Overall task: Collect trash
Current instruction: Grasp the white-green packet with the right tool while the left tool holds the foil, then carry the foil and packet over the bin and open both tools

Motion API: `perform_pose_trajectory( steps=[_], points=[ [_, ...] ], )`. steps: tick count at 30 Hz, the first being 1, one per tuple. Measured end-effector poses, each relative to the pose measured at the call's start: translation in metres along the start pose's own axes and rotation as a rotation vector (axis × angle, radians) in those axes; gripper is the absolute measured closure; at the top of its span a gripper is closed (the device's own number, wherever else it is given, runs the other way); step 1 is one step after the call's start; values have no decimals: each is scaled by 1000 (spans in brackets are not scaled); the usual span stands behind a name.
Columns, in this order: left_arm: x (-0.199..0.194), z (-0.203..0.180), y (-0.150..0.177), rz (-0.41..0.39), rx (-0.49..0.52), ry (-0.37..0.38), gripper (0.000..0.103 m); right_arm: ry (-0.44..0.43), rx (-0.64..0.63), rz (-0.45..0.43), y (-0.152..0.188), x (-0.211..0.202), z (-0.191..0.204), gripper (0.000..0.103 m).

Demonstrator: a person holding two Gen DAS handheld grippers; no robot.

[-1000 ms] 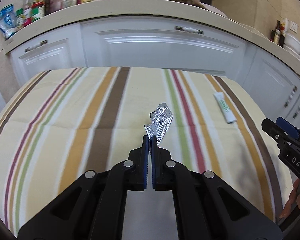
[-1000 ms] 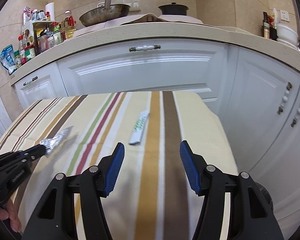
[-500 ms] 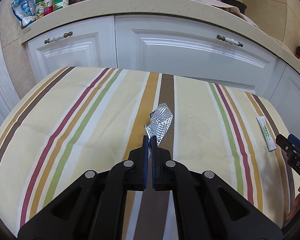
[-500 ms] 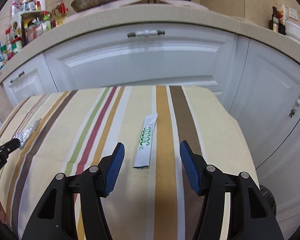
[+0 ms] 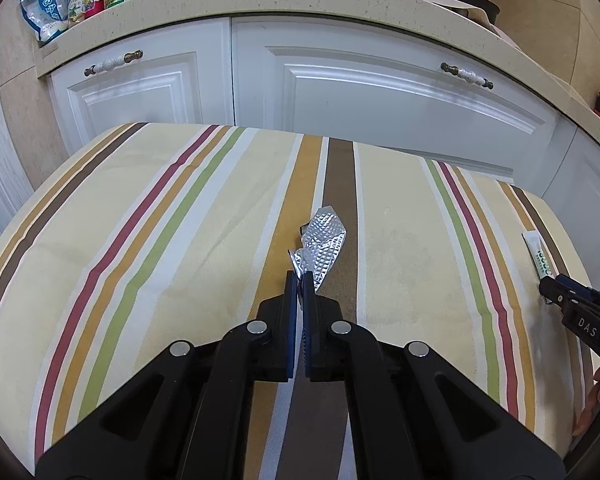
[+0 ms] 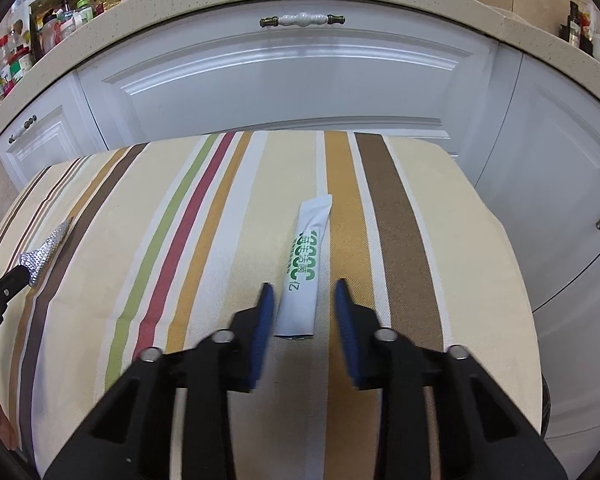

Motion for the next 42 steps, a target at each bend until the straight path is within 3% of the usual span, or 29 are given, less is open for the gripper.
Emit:
perform_pose_trajectory(
  steps=[4,19,30,42],
  points=[
    [1,1,1,6,-6,-3,100,-12,-10,-2,1,-1,4,84],
    [-16,-10,15,2,3,16,100,-18,24,-63,17,-30,-5,86],
    [-63,-80,70,10,99,127,100,44,66,-116,59,-89,-39,86],
    [-113,-185,150,63,244,290,100,145,172,-138,132,-146,-113,86]
  ],
)
Point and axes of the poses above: each gripper's, at about its wrist camera, not at the fingertips, and x roughly the way its jaws point, z to its left, y to its underside, the point moved 9 cm from there along x, roughly the way its jaws point, and after that the axes turned 15 degrees about -x, right-handed, at the moved point
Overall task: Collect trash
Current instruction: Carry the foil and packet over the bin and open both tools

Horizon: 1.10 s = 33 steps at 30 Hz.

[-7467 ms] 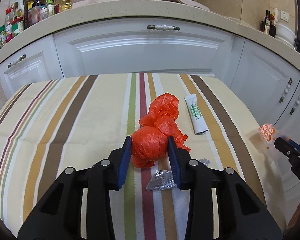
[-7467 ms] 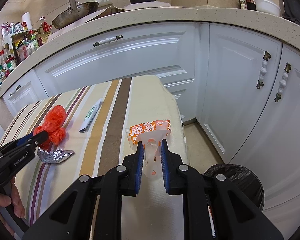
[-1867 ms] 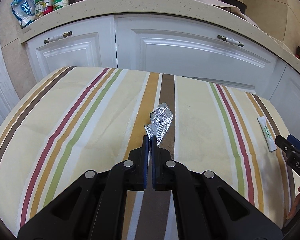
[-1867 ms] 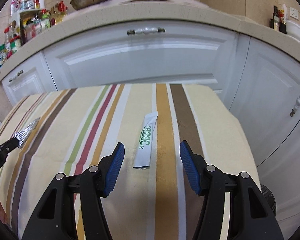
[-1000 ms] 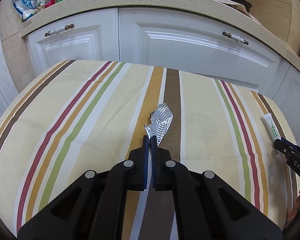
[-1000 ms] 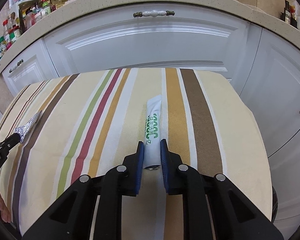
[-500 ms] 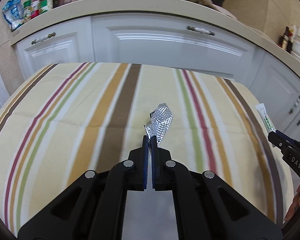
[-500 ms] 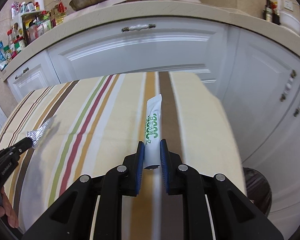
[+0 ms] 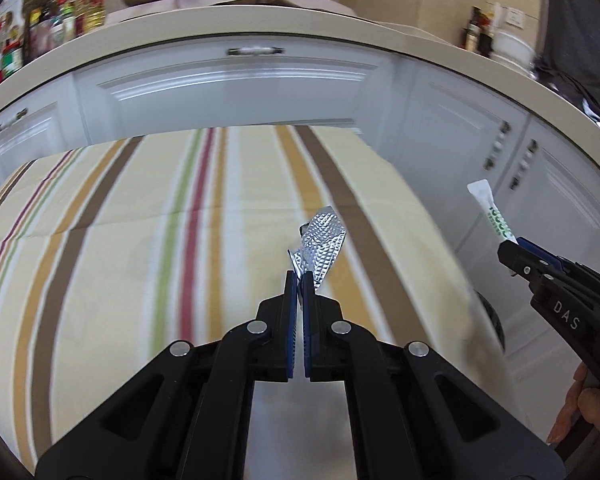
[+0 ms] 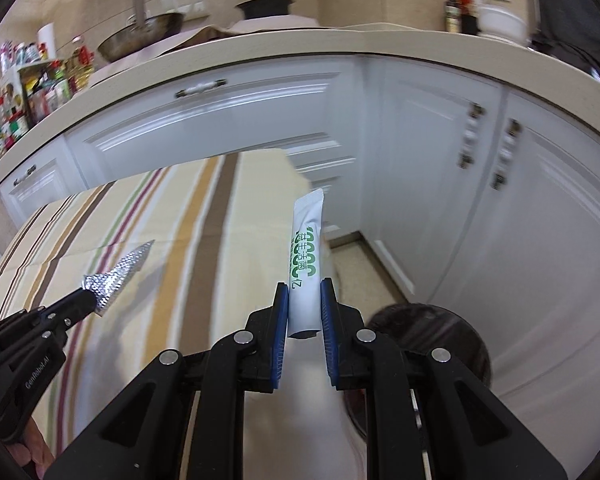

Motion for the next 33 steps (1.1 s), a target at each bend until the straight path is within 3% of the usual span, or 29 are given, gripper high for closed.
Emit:
perform_pose_trajectory(
  steps=[19,33],
  points=[
    [12,-144,55,32,153,102,100,119,135,-14,71,-37,-112,86],
    [55,-202,75,102,196,100,100,130,184,55,106,-3,-143,86]
  ],
)
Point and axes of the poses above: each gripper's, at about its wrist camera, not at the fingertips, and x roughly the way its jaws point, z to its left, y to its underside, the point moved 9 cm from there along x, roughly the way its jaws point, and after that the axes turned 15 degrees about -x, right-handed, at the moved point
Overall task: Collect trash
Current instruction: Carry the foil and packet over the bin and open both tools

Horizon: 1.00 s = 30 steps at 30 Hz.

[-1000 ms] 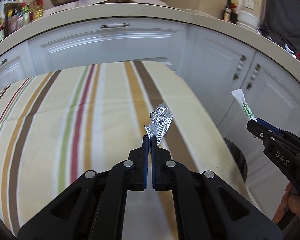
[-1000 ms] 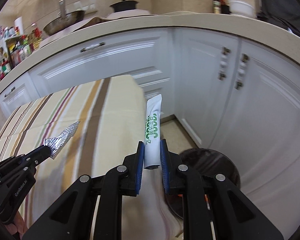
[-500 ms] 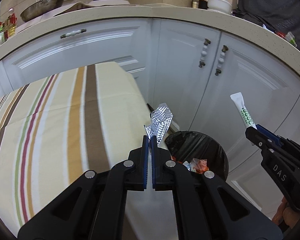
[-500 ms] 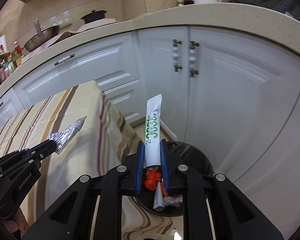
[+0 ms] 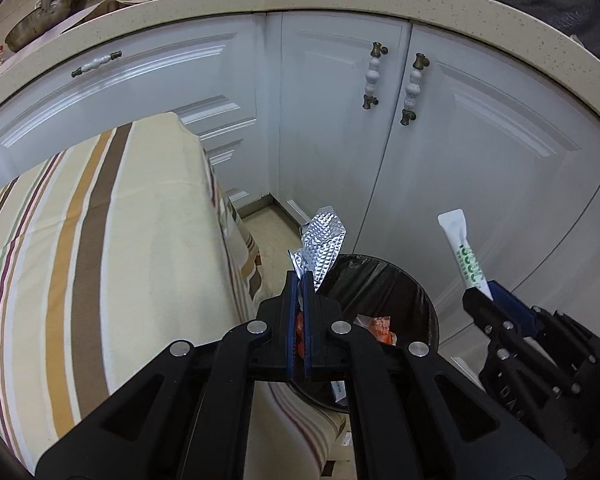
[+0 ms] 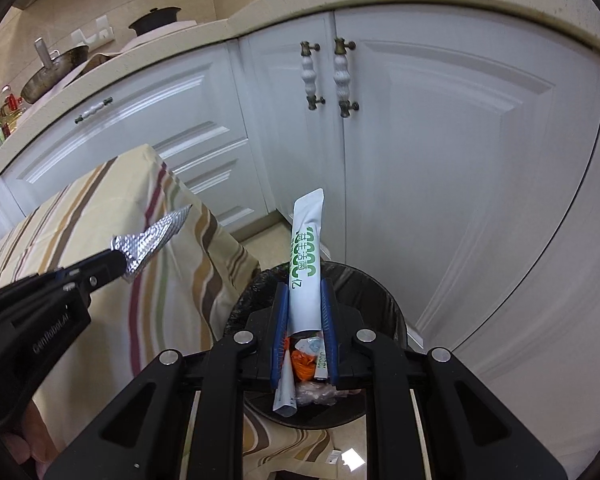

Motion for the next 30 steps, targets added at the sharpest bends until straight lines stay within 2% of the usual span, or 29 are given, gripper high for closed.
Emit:
perform_pose_trajectory(
  steps=[5,12,13,14,16,21,23,30],
  points=[
    [9,-18,3,11,30,7,100,9,5,4,-1,7,-7,86],
    [23,-24,6,27,24,-11,99,24,11,0,-6,16,-16,86],
    [23,-23,5,18,18,-18,92,35,14,-9,-7,18,-19,80],
    [24,-22,3,10,15,-26,74,40,19,-16,-8,20,-22,75],
    [24,-21,-2,-12,2,-30,53,50,31,-19,-10,23,-29,58],
    [25,-23,-4,-5,10,-20,51,58,47,-25,-11,22,-37,54],
    [25,-23,-4,-4,6,-18,47,67,48,-30,-11,18,-39,52],
    [13,-28,-4,-28,24,-3,45,96,45,-39,-12,2,-42,51]
  ],
)
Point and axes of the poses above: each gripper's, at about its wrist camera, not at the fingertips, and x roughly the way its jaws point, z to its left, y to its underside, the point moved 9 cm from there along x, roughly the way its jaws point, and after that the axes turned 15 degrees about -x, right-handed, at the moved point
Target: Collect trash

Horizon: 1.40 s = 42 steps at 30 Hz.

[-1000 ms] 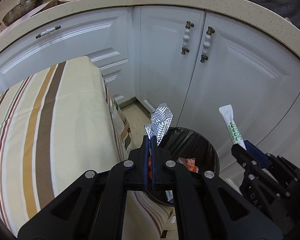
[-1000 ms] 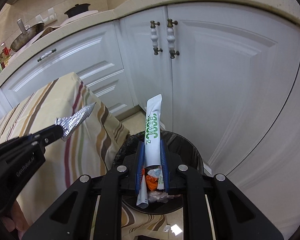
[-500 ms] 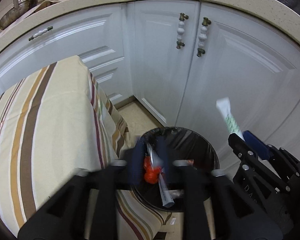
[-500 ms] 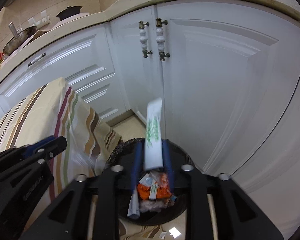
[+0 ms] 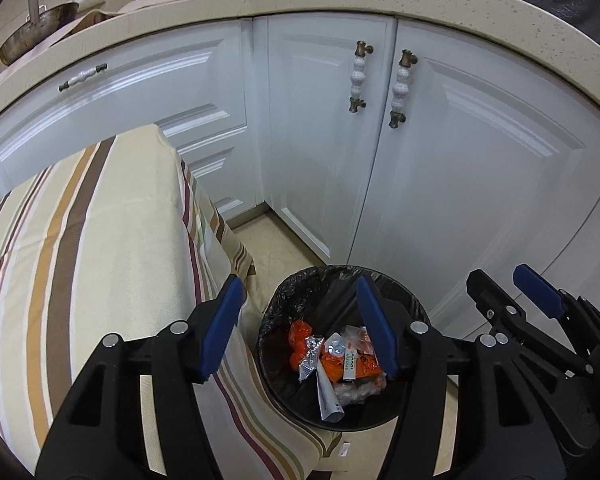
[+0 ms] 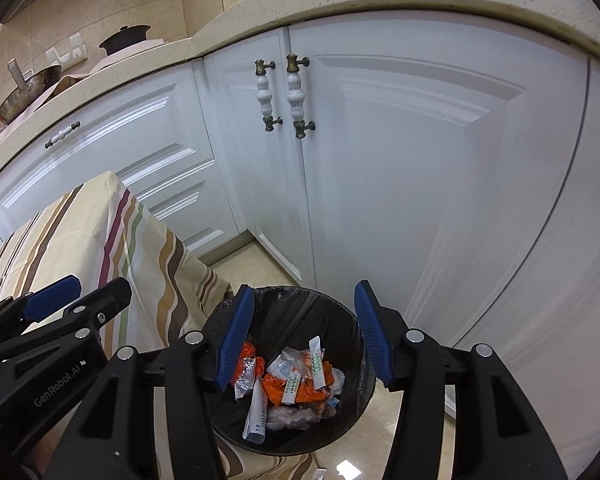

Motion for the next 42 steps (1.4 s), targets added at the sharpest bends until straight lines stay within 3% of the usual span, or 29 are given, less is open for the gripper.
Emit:
perform_pose_trajectory(
  steps=[9,12,19,29,42],
  points=[
    [-34,1,-4,-58,25,24,43,44,-9,-20,-3,-34,-3,47],
    [-53,6,-8,-84,26,32,37,56,-10,-33,-5,-51,-2,43],
    [-103,26,-10,-157,49,30,27,81,-22,-79,-12,-104,9,34],
    [-171,70,-2,-221,40,20,15,89,-36,-149,-12,-169,35,31],
    [-236,107,2,-309,4,24,10,117,-60,-210,-5,-232,58,27]
  ],
)
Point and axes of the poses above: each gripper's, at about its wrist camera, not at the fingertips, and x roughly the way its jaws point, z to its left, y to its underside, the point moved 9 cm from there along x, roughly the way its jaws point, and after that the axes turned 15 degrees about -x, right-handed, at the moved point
